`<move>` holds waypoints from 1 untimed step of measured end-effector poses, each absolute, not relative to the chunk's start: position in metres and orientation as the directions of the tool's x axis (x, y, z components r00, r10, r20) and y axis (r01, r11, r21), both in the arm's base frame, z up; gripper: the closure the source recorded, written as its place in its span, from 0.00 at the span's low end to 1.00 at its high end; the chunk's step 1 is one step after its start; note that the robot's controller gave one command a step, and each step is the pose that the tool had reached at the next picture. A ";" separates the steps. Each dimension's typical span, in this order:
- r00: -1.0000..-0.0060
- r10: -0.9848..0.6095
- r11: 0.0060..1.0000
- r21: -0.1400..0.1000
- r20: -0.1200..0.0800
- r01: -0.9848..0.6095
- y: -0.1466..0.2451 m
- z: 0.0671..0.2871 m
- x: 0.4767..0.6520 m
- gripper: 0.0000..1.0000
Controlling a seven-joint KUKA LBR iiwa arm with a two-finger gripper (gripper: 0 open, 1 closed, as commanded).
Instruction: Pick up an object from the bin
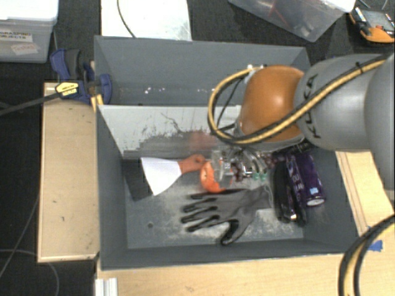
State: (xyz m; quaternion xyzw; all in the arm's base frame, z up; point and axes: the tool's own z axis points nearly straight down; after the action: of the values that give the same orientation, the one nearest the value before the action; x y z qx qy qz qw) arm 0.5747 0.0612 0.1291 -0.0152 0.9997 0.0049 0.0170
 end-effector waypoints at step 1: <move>-0.996 0.085 0.996 0.008 -0.022 0.085 0.062 0.117 0.585 0.00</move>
Offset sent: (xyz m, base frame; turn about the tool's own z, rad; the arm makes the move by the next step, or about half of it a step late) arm 0.0000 0.0000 0.0000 0.0000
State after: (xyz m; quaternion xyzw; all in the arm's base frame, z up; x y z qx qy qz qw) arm 0.5854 0.0621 0.1171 0.0426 0.9990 0.0037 0.0110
